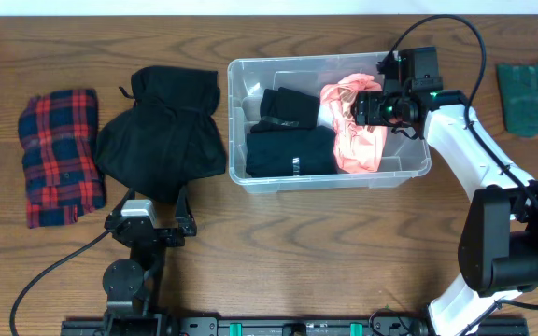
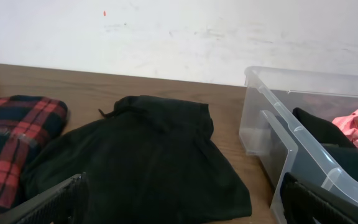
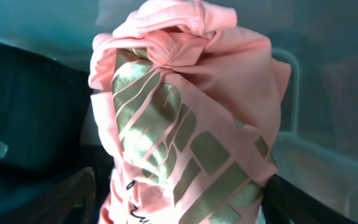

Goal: Pack container
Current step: 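Release the pink shirt and press it down in the bin, then move the right gripper to the green folded garment on the right, then grasp the green folded garment with the right gripper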

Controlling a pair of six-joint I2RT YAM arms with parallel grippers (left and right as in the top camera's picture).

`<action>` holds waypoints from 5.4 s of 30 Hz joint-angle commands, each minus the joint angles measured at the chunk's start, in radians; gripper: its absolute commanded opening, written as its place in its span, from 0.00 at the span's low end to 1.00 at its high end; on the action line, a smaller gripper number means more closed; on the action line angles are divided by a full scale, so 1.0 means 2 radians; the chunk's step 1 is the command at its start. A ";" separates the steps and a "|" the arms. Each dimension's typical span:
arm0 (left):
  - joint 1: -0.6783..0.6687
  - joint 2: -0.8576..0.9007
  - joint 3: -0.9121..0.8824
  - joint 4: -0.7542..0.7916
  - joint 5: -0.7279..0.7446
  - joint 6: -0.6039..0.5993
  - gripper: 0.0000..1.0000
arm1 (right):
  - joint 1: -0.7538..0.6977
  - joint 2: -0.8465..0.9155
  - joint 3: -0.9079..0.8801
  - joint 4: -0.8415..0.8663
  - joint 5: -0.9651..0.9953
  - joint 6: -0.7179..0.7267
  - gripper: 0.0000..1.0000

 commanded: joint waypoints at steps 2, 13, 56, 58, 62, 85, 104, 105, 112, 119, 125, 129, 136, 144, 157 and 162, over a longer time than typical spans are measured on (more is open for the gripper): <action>-0.002 -0.002 -0.007 -0.018 0.003 0.001 0.98 | 0.003 -0.034 0.007 0.000 0.004 -0.057 0.85; -0.002 -0.002 -0.007 -0.018 0.003 0.001 0.98 | 0.018 -0.095 0.009 -0.006 0.016 -0.061 0.36; -0.002 -0.002 -0.007 -0.018 0.004 0.001 0.98 | -0.291 -0.080 0.041 0.017 0.167 -0.031 0.01; -0.002 -0.002 -0.007 -0.018 0.004 0.001 0.98 | -0.306 -0.063 0.041 0.039 0.154 -0.042 0.01; -0.002 -0.002 -0.007 -0.018 0.003 0.001 0.98 | -0.317 -0.028 0.041 0.084 0.154 -0.083 0.01; -0.002 -0.002 -0.007 -0.018 0.003 0.001 0.98 | -0.318 0.190 0.041 0.252 0.112 -0.140 0.01; -0.002 -0.002 -0.007 -0.019 0.003 0.001 0.98 | -0.311 0.181 0.041 -0.056 -0.097 -0.055 0.01; -0.002 -0.002 -0.007 -0.018 0.004 0.001 0.98 | -0.309 0.180 0.041 -0.073 -0.131 -0.054 0.01; -0.002 -0.002 -0.007 -0.018 0.003 0.001 0.98 | -0.282 0.177 0.041 -0.115 -0.226 -0.026 0.01; -0.002 -0.002 -0.007 -0.018 0.003 0.001 0.98 | -0.255 0.100 0.056 -0.115 -0.226 -0.024 0.01; -0.002 -0.002 -0.007 -0.018 0.003 0.001 0.98 | -0.253 -0.015 0.067 -0.108 -0.199 -0.009 0.10; -0.002 -0.002 -0.007 -0.019 0.003 0.001 0.98 | -0.253 -0.063 0.067 -0.102 -0.092 -0.002 0.31; -0.002 -0.002 -0.007 -0.018 0.003 0.001 0.98 | -0.268 -0.063 0.066 -0.107 -0.033 0.000 0.53; -0.002 -0.002 -0.007 -0.018 0.003 0.001 0.98 | -0.294 -0.033 0.066 -0.116 -0.035 -0.009 0.69; -0.002 -0.002 -0.007 -0.019 0.004 0.001 0.98 | -0.295 0.072 0.063 -0.105 -0.039 -0.053 0.76; -0.002 -0.002 -0.007 -0.018 0.003 0.001 0.98 | -0.295 0.120 0.063 -0.100 -0.066 -0.064 0.74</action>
